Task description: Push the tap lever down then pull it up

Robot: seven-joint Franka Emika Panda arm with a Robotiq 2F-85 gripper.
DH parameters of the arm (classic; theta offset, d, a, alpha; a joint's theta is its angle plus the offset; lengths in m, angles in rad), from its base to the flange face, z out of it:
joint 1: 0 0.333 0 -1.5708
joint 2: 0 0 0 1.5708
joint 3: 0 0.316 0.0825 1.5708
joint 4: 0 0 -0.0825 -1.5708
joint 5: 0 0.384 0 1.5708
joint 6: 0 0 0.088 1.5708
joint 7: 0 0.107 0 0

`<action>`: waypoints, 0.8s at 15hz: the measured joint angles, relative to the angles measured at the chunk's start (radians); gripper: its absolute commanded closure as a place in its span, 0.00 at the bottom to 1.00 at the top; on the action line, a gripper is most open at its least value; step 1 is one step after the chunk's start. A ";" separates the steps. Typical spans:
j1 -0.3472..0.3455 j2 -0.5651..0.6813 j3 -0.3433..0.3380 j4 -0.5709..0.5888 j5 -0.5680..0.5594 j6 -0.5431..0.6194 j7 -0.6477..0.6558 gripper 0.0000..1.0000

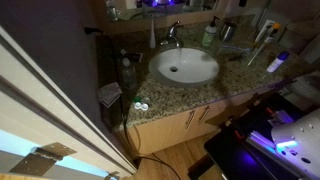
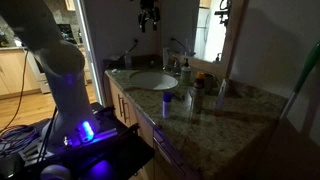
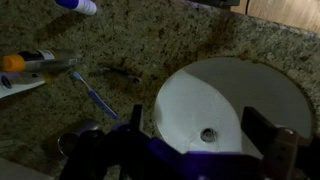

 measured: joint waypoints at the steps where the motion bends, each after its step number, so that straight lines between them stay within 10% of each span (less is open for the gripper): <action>1: 0.000 0.000 0.000 0.000 0.000 0.000 0.000 0.00; 12: 0.018 -0.002 -0.007 -0.018 0.169 0.086 0.093 0.00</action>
